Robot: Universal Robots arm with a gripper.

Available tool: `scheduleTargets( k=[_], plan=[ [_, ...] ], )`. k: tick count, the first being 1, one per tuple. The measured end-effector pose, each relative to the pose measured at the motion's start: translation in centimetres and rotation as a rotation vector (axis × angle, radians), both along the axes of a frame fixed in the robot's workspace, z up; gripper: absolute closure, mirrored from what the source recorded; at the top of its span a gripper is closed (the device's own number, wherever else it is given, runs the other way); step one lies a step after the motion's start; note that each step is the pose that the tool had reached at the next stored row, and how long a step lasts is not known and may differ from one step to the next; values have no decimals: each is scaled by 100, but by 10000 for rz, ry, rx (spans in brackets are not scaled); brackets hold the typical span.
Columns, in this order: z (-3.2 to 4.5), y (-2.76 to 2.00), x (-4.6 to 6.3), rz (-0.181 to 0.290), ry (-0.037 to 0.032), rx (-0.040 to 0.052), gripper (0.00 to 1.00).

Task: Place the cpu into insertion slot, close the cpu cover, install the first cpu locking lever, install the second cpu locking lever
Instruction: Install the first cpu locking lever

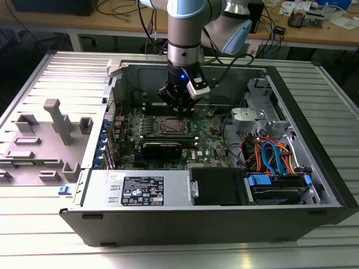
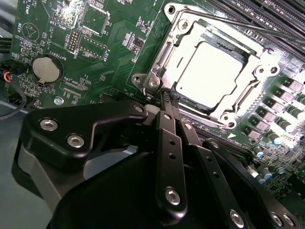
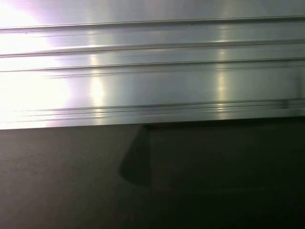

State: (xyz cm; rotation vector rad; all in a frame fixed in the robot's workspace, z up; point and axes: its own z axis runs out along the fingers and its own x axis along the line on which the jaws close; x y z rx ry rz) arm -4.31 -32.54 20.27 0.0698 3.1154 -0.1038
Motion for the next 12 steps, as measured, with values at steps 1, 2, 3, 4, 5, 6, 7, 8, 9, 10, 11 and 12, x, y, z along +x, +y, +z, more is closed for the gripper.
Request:
scheduleTargets(
  k=[1, 2, 3, 4, 5, 6, 7, 8, 9, 10, 11, 12],
  plan=[
    [1, -1, 0, 0, 2, 12, 89],
    [1, -1, 0, 2, 3, 44, 89],
    [0, 0, 0, 1, 1, 67, 89],
    [-1, 1, 0, -1, -1, 83, 89],
    [0, 0, 0, 0, 0, 103, 89],
    [0, 0, 0, 0, 0, 113, 89],
    [0, 0, 0, -1, 0, 115, 89],
    [0, 0, 0, 0, 0, 115, 89],
    [0, 0, 1, 0, 1, 115, 89],
    [0, 0, 4, 2, 3, 115, 89],
    [0, 0, 7, 1, 2, 114, 89],
    [0, 0, 11, 0, 0, 113, 89]
  ],
)
